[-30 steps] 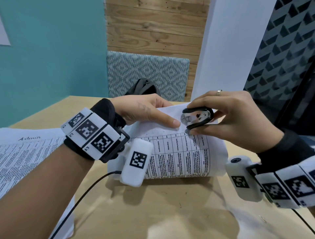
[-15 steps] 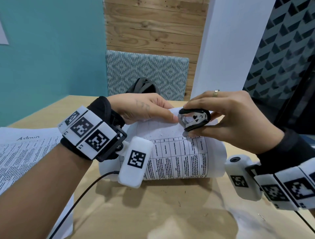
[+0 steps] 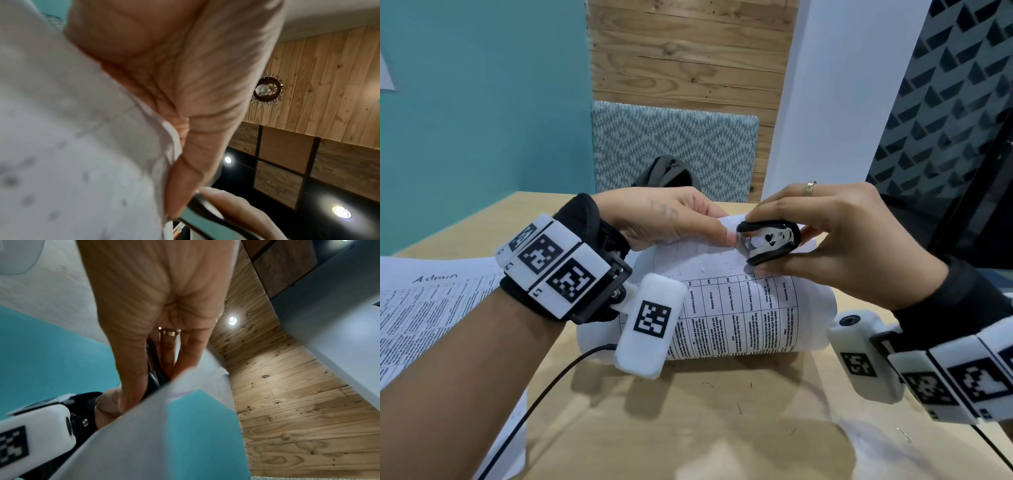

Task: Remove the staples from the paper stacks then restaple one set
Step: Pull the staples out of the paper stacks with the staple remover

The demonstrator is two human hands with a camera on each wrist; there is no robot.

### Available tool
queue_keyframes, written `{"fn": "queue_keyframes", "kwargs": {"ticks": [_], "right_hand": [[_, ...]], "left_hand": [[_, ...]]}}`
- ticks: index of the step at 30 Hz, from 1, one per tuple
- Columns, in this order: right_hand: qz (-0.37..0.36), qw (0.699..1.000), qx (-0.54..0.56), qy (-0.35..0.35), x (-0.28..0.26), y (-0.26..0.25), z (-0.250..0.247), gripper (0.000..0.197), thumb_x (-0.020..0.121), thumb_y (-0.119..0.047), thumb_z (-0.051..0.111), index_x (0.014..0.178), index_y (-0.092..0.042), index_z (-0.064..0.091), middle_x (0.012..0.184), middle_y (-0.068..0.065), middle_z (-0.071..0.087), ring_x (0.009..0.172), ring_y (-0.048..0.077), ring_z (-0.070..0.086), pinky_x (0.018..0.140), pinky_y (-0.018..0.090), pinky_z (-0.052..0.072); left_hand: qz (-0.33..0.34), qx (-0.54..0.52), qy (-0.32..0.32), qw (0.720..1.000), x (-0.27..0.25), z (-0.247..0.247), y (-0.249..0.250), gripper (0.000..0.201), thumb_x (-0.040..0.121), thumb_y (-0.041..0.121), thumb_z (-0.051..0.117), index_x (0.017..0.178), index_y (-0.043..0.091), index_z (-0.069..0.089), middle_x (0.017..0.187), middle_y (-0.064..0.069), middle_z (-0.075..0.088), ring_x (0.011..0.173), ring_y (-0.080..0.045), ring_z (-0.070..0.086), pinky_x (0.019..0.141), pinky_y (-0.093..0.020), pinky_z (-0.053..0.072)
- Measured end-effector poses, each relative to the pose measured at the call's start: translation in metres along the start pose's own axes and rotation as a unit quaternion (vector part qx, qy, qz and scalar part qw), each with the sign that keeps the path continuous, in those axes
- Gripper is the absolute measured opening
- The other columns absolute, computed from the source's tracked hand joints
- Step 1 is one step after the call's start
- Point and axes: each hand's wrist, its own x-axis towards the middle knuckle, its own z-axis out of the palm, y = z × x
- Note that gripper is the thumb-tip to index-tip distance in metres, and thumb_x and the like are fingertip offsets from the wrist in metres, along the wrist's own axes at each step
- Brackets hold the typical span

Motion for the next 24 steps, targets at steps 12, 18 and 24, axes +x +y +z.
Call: {"fn": "queue_keyframes", "kwargs": {"ticks": [12,18,24], "right_hand": [[-0.033,0.999,-0.037,0.018,0.0009,-0.0002,0.0029,0.032,0.066,-0.03,0.076,0.091,-0.009,0.072,0.079,0.005,0.068,0.061,0.026,0.062,0.051,0.036,0.053],[-0.024,0.999,-0.03,0.028,0.0001,-0.001,0.0044,0.029,0.068,-0.029,0.076,0.089,-0.009,0.072,0.078,0.004,0.068,0.06,0.023,0.061,0.052,0.036,0.053],[-0.012,0.999,-0.027,0.034,-0.0003,-0.0004,0.006,0.028,0.068,-0.03,0.076,0.088,-0.01,0.072,0.075,0.003,0.067,0.059,0.022,0.061,0.053,0.035,0.051]], "left_hand": [[0.009,0.006,-0.014,1.0,-0.0012,0.0012,0.0007,0.015,0.086,0.011,0.059,0.091,0.0,0.066,0.083,-0.009,0.067,0.072,-0.014,0.063,0.066,-0.02,0.053],[0.004,0.004,-0.014,1.0,-0.0019,-0.0004,0.0009,0.018,0.083,0.013,0.06,0.093,0.0,0.067,0.09,-0.012,0.067,0.078,-0.018,0.063,0.07,-0.022,0.054],[0.0,-0.001,-0.008,1.0,-0.0032,0.003,0.0036,0.016,0.081,0.012,0.058,0.089,0.001,0.066,0.08,-0.005,0.069,0.068,-0.01,0.065,0.062,-0.017,0.052]]}}
